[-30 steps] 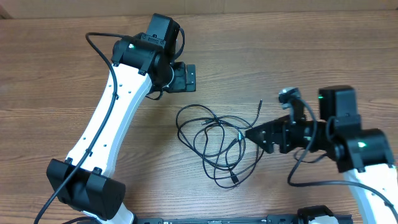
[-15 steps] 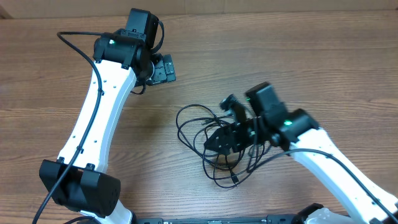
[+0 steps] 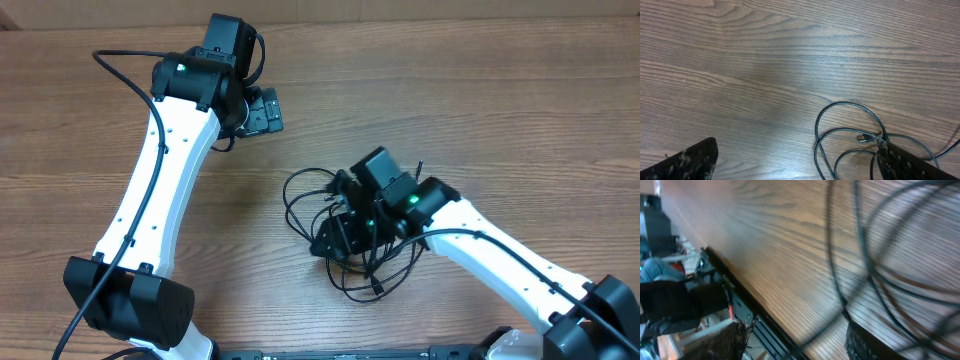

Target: Untangle cables

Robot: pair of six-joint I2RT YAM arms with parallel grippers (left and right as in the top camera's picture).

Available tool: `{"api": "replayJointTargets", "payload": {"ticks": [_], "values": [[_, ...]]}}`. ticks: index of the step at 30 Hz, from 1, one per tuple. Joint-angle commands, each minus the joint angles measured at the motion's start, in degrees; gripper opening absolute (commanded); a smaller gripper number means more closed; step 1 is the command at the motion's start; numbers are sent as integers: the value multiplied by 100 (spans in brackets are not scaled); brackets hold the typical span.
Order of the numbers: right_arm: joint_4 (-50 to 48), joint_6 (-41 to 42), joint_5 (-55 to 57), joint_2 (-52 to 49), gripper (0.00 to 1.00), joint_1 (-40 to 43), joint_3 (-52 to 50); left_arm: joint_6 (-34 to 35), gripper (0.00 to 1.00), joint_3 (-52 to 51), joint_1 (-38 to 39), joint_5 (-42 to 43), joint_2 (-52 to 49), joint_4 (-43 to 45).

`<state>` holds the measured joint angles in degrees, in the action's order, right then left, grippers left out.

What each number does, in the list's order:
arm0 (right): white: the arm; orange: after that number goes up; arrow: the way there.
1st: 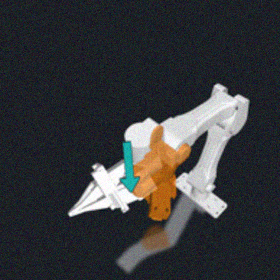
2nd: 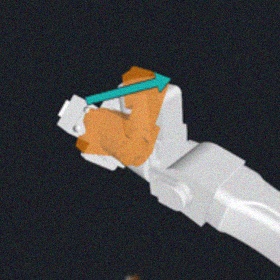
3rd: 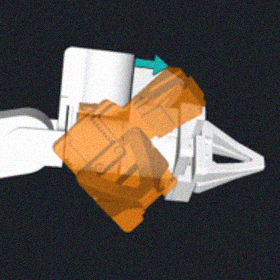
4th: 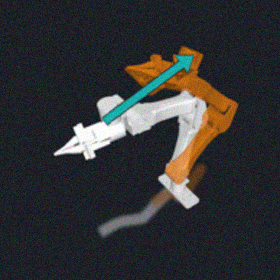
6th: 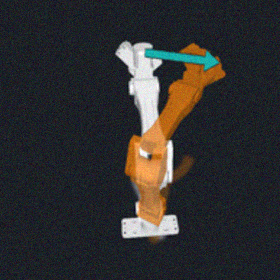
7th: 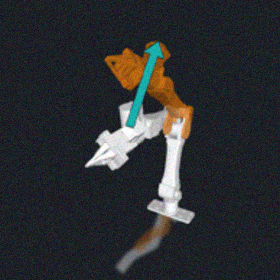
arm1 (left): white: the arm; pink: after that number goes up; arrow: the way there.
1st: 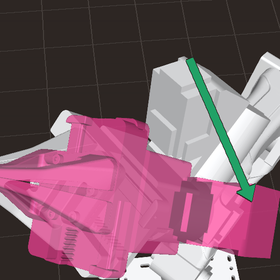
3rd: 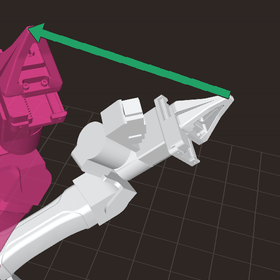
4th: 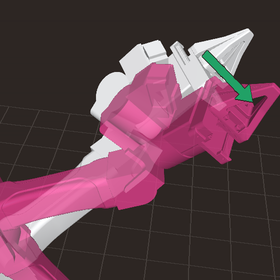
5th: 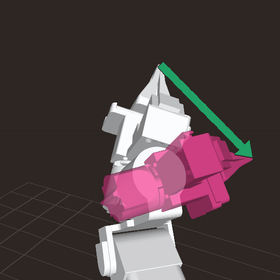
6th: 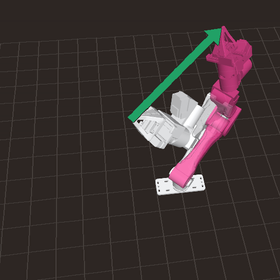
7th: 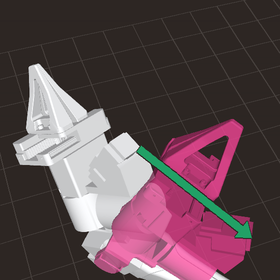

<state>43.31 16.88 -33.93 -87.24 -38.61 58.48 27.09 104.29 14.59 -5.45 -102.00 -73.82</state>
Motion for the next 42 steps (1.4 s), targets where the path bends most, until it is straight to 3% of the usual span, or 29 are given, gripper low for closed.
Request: {"api": "replayJointTargets", "payload": {"ticks": [1,5,7,9,10,18,27,42], "values": [[-210,229,48,9,63,-260,-2,7,100,85,4,-120,140,-31],[-304,634,573,4,52,-450,-2,-7,100,85,0,-162,140,-31],[-304,634,584,0,36,-490,-2,-7,100,85,-2,-160,140,-28],[-302,699,588,0,10,-487,-2,-7,99,85,0,-157,140,-31],[-304,715,590,0,4,-487,-2,-7,100,85,0,-157,140,-31],[-271,715,562,46,4,-295,122,-7,100,85,0,-157,140,-96],[409,361,573,656,4,339,1145,-7,100,85,4,-83,140,-125],[2070,197,2354,1228,4,1381,4909,-4,100,85,11,127,140,-138]]}}
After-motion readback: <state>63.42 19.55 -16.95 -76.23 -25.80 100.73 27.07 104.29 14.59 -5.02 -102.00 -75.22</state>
